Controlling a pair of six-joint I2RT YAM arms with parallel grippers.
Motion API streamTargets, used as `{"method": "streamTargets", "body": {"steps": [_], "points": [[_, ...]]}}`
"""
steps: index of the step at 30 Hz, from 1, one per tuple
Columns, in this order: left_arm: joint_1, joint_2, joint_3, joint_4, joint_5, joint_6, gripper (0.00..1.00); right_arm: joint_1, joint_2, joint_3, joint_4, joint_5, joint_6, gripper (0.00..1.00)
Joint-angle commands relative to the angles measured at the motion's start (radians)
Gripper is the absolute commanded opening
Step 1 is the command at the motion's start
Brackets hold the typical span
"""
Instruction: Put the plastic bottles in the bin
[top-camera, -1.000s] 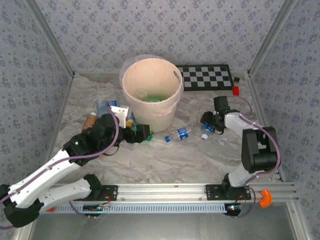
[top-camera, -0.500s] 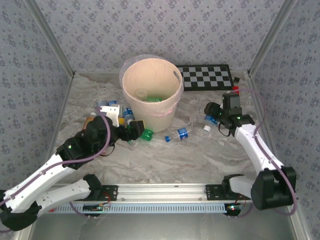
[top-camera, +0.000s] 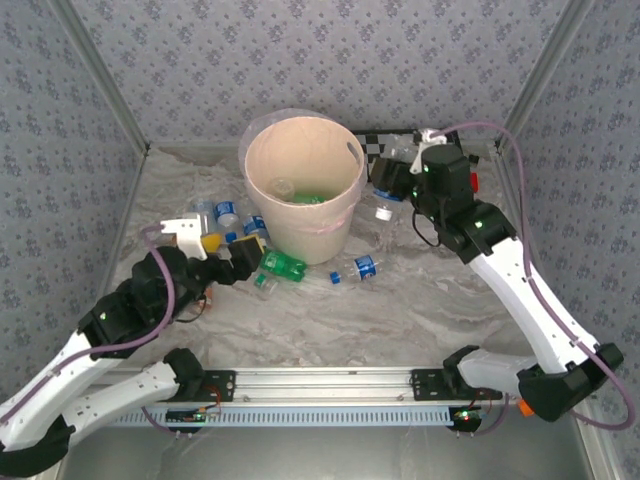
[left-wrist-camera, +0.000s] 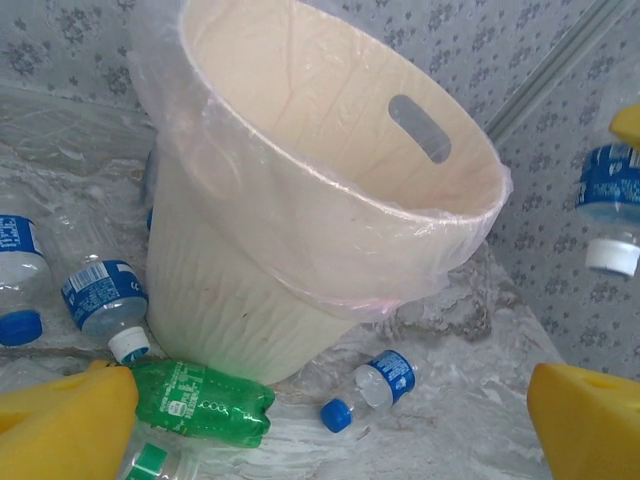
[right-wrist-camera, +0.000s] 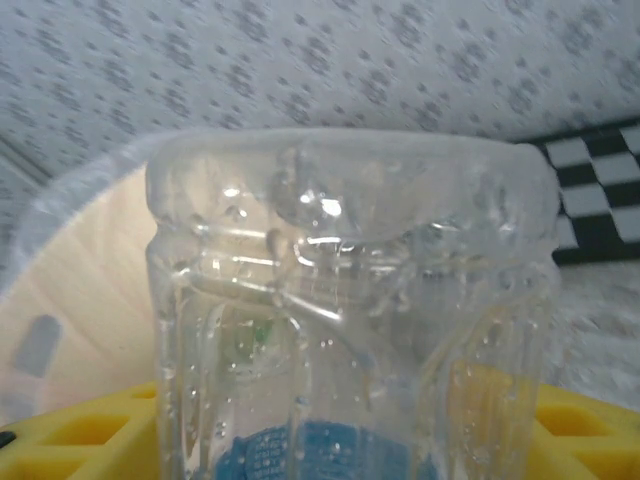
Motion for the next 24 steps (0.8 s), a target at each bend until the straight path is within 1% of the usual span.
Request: {"method": "streamTargets", "body": {"steps": [1,6,10,14,18,24], "points": [[-0.008,-0.022,0.004,-0.028,-0.033,-0.007,1.0,0.06,0.077,0.104,-0.014,0.075,-0.058,0.66],[-0.008,-0.061,0.008,-0.061,-0.05,0.005,1.0,0.144,0.214,0.276,-0.012,0.099,-0.107,0.66],[-0.008,-0.09,0.013,-0.09,-0.061,0.013,1.0,0.186,0.332,0.402,-0.03,0.12,-0.146,0.66],[-0.007,-0.112,0.013,-0.104,-0.056,0.02,1.0,0.2,0.438,0.507,-0.061,0.114,-0.152,0.66],[-0.007,-0.119,0.015,-0.136,-0.043,0.031,1.0,0.21,0.503,0.56,-0.057,0.101,-0.164,0.66],[-0.008,-0.125,0.007,-0.143,-0.037,0.039,1.0,0.228,0.598,0.665,-0.12,0.106,-0.18,0.66]]}}
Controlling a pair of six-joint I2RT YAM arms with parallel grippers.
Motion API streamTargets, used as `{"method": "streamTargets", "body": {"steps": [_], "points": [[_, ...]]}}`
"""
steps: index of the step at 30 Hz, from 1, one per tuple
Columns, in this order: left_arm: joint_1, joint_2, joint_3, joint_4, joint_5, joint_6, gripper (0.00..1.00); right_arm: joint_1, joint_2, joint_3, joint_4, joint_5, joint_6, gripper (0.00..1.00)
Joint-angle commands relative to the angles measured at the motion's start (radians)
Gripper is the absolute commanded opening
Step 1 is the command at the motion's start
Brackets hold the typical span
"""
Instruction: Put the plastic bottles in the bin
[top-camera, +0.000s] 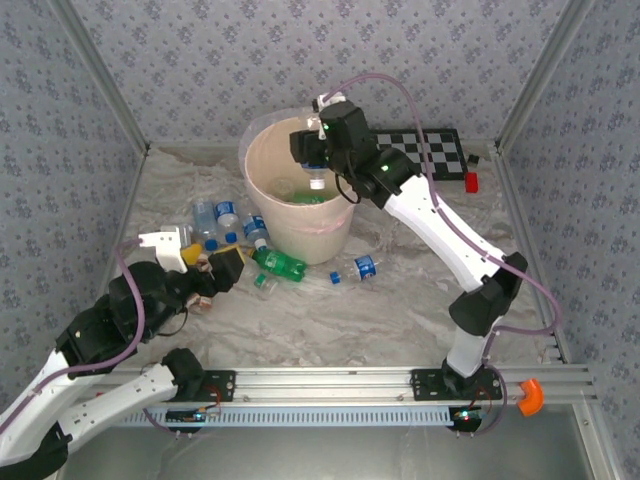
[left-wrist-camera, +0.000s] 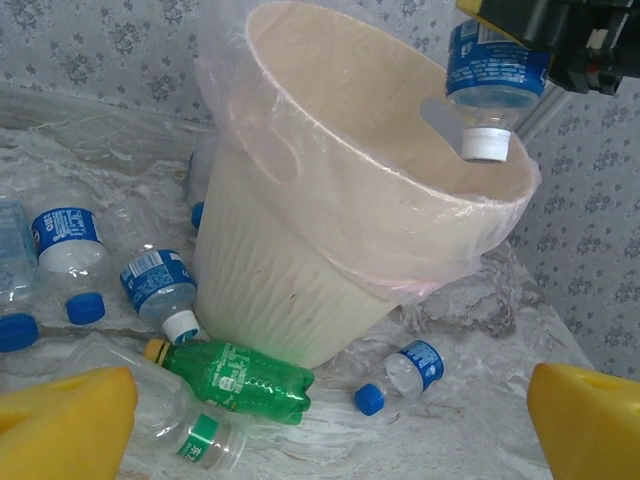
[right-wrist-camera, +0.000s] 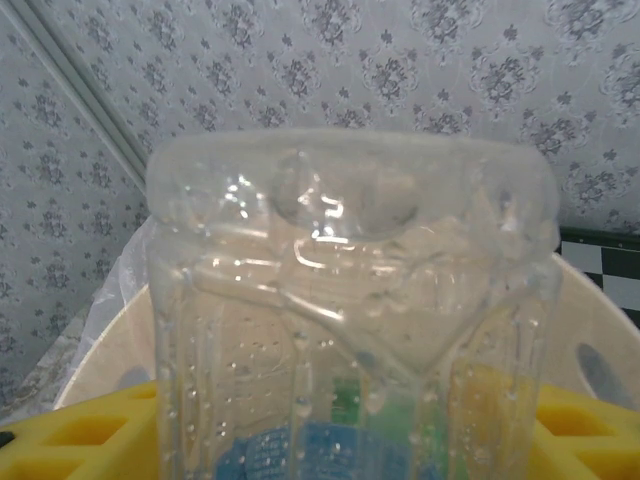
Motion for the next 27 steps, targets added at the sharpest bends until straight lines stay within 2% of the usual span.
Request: {"method": "streamTargets", "body": {"steps": [1,8,10,19,27], "points": [[-0.007,-0.013,0.008,-0.013,0.002,0.026,1.0,0.018,0.032,0.074,-0.042,0.015,-0.035,0.67],[-0.007,0.002,0.005,-0.003,0.024,0.042,1.0,0.052,0.025,0.07,-0.041,0.029,-0.067,0.88],[-0.007,0.012,0.006,-0.002,0.028,0.043,1.0,0.054,0.011,0.056,-0.041,0.036,-0.063,0.98],[-0.007,0.075,0.012,0.012,0.093,0.058,1.0,0.055,-0.174,-0.173,0.06,0.04,-0.038,1.0],[-0.007,0.155,0.011,0.093,0.188,0.069,1.0,0.037,-0.369,-0.402,0.097,0.056,-0.011,1.0]]}}
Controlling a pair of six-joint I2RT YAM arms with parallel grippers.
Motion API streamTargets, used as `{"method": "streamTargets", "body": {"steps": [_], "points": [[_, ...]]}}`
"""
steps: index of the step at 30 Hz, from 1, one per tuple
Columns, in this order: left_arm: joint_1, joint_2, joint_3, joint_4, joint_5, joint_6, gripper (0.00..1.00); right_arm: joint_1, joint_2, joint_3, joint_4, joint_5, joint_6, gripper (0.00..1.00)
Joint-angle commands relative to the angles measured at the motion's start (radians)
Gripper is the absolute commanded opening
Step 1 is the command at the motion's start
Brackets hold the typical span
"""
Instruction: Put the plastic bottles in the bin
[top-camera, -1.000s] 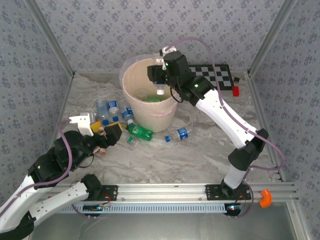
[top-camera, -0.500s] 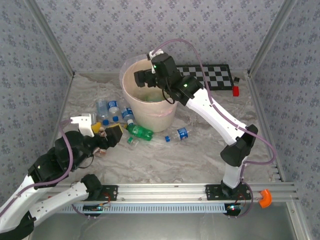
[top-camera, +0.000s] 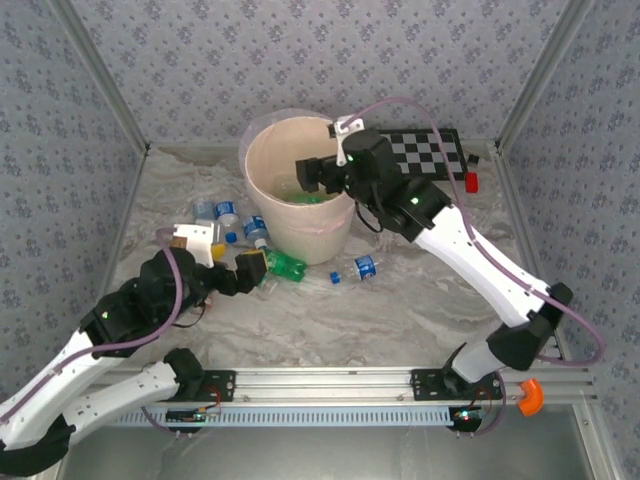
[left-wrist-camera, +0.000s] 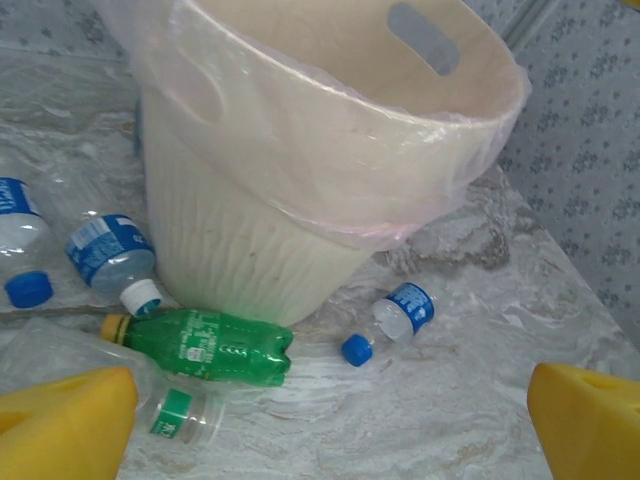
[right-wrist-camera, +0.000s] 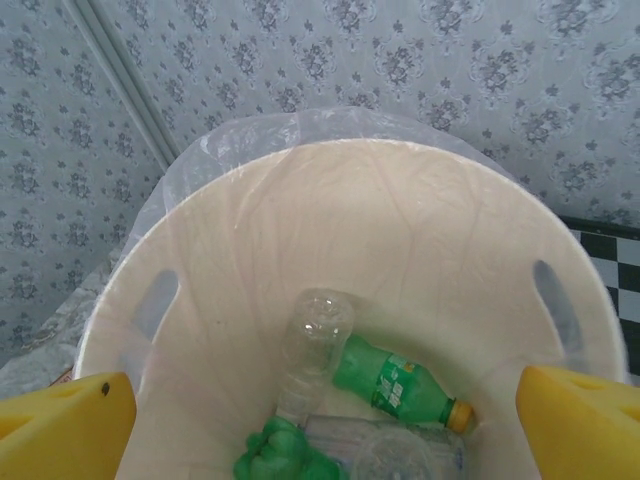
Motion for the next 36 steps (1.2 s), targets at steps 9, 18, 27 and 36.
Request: {"method": "streamTargets", "body": {"steps": [9,18,27,36], "points": [[-0.008,0.067,0.02,0.086,0.098,0.014,1.0,-0.09,-0.321,-0.399,0.062,0.09,0.111,1.0],[-0.008,0.114,0.03,0.104,0.13,0.014,1.0,-0.244,-0.441,-0.671,-0.03,0.061,0.315,1.0],[-0.009,0.127,0.022,0.113,0.125,0.007,1.0,-0.323,-0.441,-0.912,0.118,-0.147,0.577,1.0],[-0.009,0.117,0.008,0.118,0.133,0.001,1.0,-0.331,-0.386,-1.034,0.265,-0.225,0.742,0.91]]}}
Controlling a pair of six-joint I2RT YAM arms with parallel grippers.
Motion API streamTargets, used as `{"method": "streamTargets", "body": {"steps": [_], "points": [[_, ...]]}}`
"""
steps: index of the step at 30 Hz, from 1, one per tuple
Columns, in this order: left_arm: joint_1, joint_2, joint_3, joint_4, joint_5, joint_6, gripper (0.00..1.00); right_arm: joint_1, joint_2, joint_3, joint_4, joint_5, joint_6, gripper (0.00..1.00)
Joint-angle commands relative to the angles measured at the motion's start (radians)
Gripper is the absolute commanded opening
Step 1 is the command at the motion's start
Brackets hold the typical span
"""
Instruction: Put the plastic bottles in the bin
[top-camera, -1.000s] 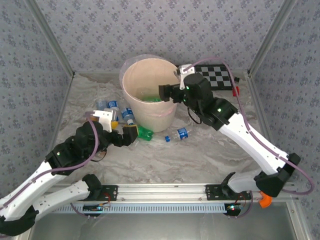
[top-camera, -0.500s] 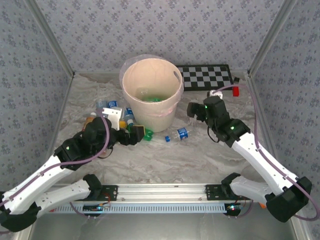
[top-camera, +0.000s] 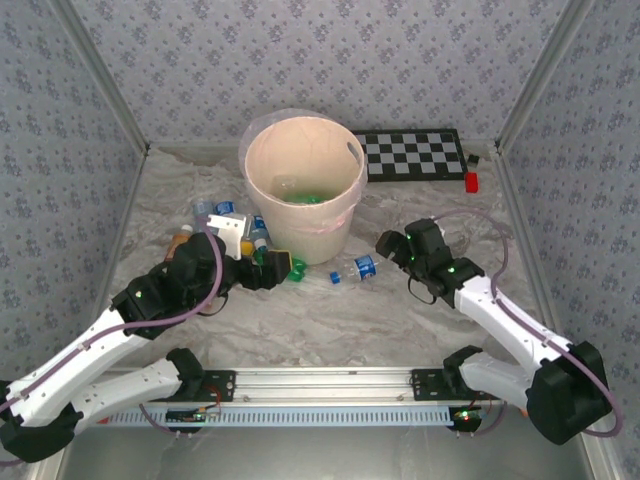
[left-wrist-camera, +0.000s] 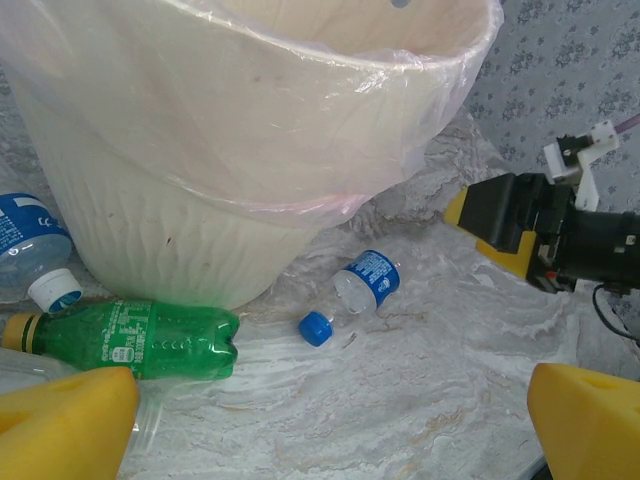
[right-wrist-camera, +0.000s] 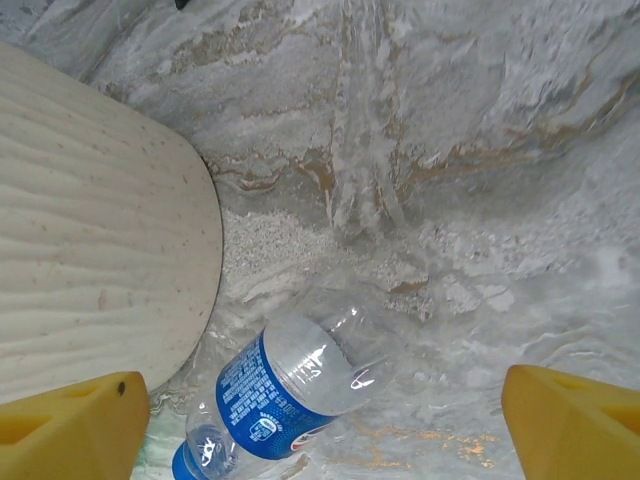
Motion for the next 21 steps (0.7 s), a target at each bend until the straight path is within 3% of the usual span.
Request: {"method": "streamTargets", "body": {"steps": [1,21], "points": [[-0.009,-0.012,0.007,0.029,0.02,-0.002,1.0,-0.005,0.037,-0.023,0.083,-0.051,0.102,0.91],[-0.009,-0.021,0.022,0.008,0.008,0.005,1.0,0.039,0.355,0.003,0.231,-0.154,0.163,0.82]]}}
